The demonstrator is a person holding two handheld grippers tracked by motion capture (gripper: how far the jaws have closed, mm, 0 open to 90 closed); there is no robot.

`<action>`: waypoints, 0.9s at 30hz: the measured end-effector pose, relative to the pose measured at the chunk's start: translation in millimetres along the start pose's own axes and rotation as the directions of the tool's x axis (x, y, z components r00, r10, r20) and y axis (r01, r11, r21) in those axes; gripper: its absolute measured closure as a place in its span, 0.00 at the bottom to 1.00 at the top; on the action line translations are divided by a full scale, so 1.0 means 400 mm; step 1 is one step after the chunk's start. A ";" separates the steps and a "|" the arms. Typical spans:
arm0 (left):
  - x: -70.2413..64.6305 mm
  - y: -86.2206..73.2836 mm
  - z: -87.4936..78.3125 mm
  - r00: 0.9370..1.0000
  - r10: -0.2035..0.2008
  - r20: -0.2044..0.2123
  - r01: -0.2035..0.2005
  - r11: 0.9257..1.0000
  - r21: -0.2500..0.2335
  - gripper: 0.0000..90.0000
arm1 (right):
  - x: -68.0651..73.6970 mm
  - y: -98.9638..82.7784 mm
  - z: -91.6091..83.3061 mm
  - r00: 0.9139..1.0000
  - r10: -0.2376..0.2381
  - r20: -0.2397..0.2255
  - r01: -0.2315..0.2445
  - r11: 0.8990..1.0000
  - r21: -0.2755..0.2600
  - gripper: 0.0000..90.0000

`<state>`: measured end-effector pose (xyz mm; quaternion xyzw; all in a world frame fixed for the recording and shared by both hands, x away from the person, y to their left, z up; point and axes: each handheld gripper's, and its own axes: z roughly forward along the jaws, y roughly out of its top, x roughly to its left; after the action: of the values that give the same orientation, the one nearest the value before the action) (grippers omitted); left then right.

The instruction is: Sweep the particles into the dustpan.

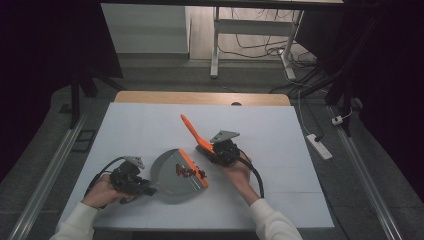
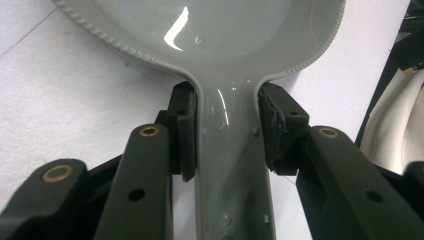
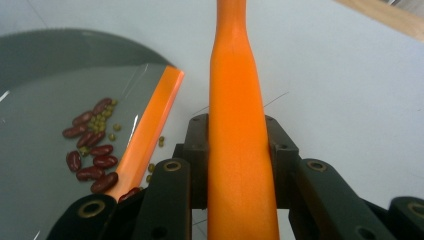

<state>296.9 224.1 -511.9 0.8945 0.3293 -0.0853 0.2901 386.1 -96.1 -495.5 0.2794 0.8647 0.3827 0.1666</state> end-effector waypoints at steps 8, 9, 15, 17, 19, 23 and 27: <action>0.000 0.000 -0.002 1.000 0.001 0.001 -0.001 1.000 -0.004 0.70 | 0.035 0.001 0.012 1.000 -0.030 -0.005 0.030 0.999 0.021 0.78; 0.000 0.000 -0.002 1.000 0.001 0.001 -0.001 1.000 -0.005 0.70 | 0.035 0.001 0.012 1.000 -0.030 -0.005 0.030 0.999 0.021 0.78; -0.001 0.000 -0.002 1.000 0.001 0.000 -0.001 1.000 -0.005 0.69 | 0.058 0.003 0.013 0.998 -0.027 -0.054 0.028 0.999 0.017 0.78; -0.001 0.000 -0.003 1.000 0.001 0.000 -0.001 1.000 -0.006 0.69 | 0.060 0.003 0.013 0.998 -0.027 -0.054 0.028 0.999 0.019 0.78; -0.001 0.000 -0.003 1.000 0.001 0.000 -0.001 1.000 -0.006 0.69 | 0.064 0.004 0.012 0.997 -0.022 -0.074 0.023 1.000 0.011 0.78; 0.000 0.000 -0.002 1.000 0.002 0.001 -0.002 1.000 -0.005 0.70 | 0.077 0.006 0.012 0.996 -0.025 -0.091 0.026 1.000 0.004 0.78; -0.001 0.001 -0.003 1.000 0.003 0.000 -0.003 1.000 -0.007 0.69 | 0.102 0.018 0.005 0.987 -0.043 -0.153 0.040 0.999 -0.021 0.78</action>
<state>296.6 224.5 -510.4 0.8941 0.3283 -0.0836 0.2930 357.5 -66.0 -494.5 0.2295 0.8772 0.4071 0.1099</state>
